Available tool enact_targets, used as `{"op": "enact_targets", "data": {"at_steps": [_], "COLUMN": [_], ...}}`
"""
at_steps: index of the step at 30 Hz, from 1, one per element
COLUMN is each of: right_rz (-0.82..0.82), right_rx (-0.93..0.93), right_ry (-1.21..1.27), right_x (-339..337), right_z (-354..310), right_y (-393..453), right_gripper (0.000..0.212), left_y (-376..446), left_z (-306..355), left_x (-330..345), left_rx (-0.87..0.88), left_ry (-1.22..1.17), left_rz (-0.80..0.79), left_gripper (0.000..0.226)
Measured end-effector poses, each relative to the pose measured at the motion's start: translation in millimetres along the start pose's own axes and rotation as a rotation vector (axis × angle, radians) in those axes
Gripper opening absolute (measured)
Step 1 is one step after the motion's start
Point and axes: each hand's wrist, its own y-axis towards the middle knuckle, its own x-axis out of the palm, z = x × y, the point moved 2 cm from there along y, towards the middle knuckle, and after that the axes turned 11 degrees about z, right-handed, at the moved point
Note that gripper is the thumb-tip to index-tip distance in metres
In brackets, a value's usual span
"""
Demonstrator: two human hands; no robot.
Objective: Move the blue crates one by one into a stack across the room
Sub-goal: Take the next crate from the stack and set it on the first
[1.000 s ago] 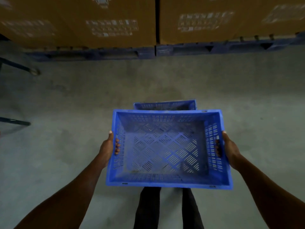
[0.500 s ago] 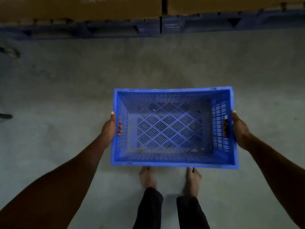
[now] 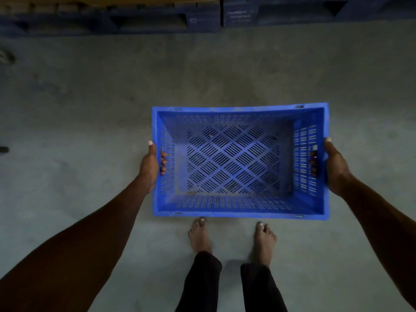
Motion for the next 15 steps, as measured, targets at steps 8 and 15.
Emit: {"op": "enact_targets", "data": {"at_steps": [8, 15], "right_rz": [-0.007, 0.064], "right_rx": [-0.027, -0.095], "right_ry": [0.001, -0.037], "right_x": [-8.4, -9.5], "right_z": [-5.0, -2.4], "right_y": [-1.3, 2.8], "right_gripper": [0.072, 0.085], "left_y": [-5.0, -3.2], "left_z": [-4.0, -7.5], "left_x": [8.2, 10.0], "left_rx": [-0.021, 0.089], "left_ry": [0.013, 0.053], "left_rz": [-0.020, 0.086], "left_gripper": [0.065, 0.061]}}
